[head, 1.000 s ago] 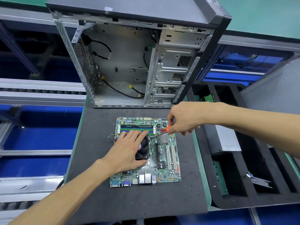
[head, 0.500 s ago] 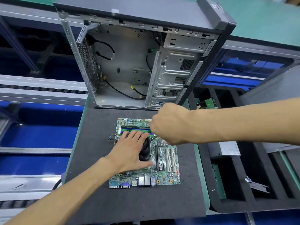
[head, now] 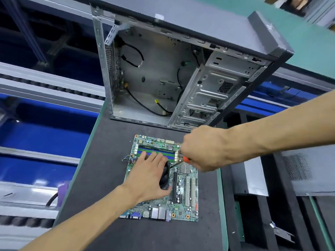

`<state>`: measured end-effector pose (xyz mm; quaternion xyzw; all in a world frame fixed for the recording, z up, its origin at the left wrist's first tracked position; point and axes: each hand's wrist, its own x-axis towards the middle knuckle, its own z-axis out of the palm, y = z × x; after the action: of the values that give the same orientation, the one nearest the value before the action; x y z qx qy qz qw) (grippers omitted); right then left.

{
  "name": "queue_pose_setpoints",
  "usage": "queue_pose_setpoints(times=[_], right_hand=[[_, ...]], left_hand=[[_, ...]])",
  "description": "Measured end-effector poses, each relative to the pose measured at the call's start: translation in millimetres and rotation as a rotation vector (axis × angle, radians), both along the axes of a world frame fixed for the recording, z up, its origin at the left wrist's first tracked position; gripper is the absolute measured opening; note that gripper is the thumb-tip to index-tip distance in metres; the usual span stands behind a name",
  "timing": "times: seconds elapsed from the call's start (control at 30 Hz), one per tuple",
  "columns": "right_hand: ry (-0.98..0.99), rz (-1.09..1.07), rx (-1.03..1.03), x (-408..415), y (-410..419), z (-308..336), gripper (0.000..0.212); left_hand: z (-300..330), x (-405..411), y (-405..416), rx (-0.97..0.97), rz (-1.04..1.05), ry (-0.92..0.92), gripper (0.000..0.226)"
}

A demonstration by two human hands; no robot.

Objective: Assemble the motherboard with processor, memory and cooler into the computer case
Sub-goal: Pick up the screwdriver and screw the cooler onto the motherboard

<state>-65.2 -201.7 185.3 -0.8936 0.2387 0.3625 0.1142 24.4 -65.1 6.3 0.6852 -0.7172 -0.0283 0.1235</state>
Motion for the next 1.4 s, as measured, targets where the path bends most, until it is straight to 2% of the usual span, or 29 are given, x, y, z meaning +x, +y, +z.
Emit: queue_pose_setpoints(times=[0.03,0.07,0.13,0.2,0.3,0.37,0.47,0.53,0.63,0.7,0.73,0.8,0.9,1.0,1.13,1.23,1.4], right_hand=[[0.022,-0.022,0.004,0.2,0.2,0.2,0.034],[0.067,-0.201,0.046,5.7,-2.7,3.3,0.033],[0.291,-0.708,0.247,17.7,-7.2,2.2,0.031],[0.385,-1.000,0.386,22.5,-13.3,-2.3,0.028],[0.436,-1.172,0.497,22.3,-12.8,-0.3,0.028],[0.434,-1.148,0.496,19.1,-10.4,1.6,0.030],[0.386,-0.965,0.398,17.6,-3.4,7.6,0.030],[0.315,-0.704,0.280,16.6,6.2,14.2,0.029],[0.218,0.081,-0.055,8.6,25.1,24.2,0.013],[0.168,0.578,-0.251,-1.2,31.9,26.8,0.011],[0.155,0.758,-0.312,-4.9,32.9,27.9,0.013],[0.135,0.943,-0.355,-8.4,34.1,29.6,0.018],[0.120,0.941,-0.302,-2.1,36.9,24.6,0.017],[0.095,0.760,-0.243,1.8,36.2,16.7,0.030],[0.134,0.373,-0.253,0.0,23.4,11.5,0.029],[0.177,-0.088,-0.125,6.1,13.8,7.8,0.037],[0.252,-1.164,0.327,1.9,18.4,0.8,0.027]], left_hand=[[-0.4,-0.2,-0.1,-0.001,0.005,0.017,0.080],[-1.2,-0.3,-0.4,-0.005,0.009,0.028,0.079],[-2.1,-0.7,-0.9,0.006,0.013,0.037,0.079],[-2.8,-0.4,-1.4,0.023,0.014,0.047,0.081],[-2.4,0.0,-1.3,0.030,0.009,0.058,0.080],[-1.1,-0.1,-1.6,0.039,0.005,0.058,0.079],[1.4,-0.1,-0.8,0.069,0.008,0.058,0.078],[1.8,0.9,-0.1,0.086,0.007,0.059,0.078],[2.0,1.7,0.9,0.103,0.005,0.057,0.079],[2.1,1.2,0.9,0.097,-0.003,0.062,0.079],[1.8,1.0,0.8,0.088,-0.006,0.062,0.079],[1.5,0.6,0.7,0.072,-0.008,0.066,0.077],[1.7,1.1,0.1,0.070,-0.008,0.074,0.073],[1.6,-0.2,0.0,0.066,-0.007,0.081,0.070],[-0.7,1.0,-1.2,0.082,-0.021,0.065,0.078],[-2.5,1.1,-1.7,0.110,-0.036,0.052,0.079],[-4.2,1.1,-4.0,0.172,-0.043,0.054,0.083]])
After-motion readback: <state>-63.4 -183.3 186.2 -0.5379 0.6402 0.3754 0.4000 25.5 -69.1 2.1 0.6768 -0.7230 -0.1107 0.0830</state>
